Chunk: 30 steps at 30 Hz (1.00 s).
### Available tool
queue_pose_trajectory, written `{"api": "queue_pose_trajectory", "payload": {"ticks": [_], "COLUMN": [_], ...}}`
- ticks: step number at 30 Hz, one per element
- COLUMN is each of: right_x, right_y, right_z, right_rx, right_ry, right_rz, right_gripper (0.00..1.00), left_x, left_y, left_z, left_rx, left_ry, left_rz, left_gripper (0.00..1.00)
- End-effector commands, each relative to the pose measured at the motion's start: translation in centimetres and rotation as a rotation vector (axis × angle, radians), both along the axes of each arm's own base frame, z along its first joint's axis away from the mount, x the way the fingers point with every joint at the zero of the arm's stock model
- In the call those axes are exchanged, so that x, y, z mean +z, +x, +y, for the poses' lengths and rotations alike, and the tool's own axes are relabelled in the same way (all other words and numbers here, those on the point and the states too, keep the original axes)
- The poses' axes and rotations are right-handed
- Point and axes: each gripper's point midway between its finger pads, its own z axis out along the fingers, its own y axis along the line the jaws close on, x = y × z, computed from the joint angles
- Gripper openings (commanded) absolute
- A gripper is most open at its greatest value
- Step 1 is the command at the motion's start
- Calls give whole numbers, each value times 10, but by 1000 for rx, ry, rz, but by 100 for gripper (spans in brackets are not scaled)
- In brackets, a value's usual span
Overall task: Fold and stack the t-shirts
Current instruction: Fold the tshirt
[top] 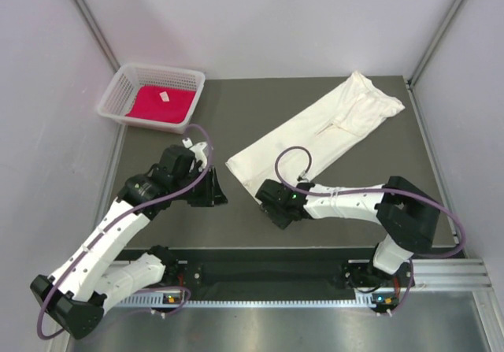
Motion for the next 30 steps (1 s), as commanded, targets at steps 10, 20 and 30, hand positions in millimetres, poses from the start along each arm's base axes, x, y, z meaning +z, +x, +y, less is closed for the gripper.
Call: {"api": "queue_pose_trajectory", "payload": {"ticks": [10,20,30], "right_x": [-12,-21,-30], "right_y": [7,21,29], "right_z": [-15,-21,-20], "right_rx": [-136,-125,-62], "right_ry": [19,-25,-46], "right_rz": [1,15,35], "right_gripper": [51,47,20], "left_x": [10,11,8], "left_y": [6,11,14], "left_z": [1,1,4], "left_rx": [-11,-5,11], "left_ry": [21,31,43], "left_rz": [-64,-69,-76], "left_gripper": [37,37,38]}}
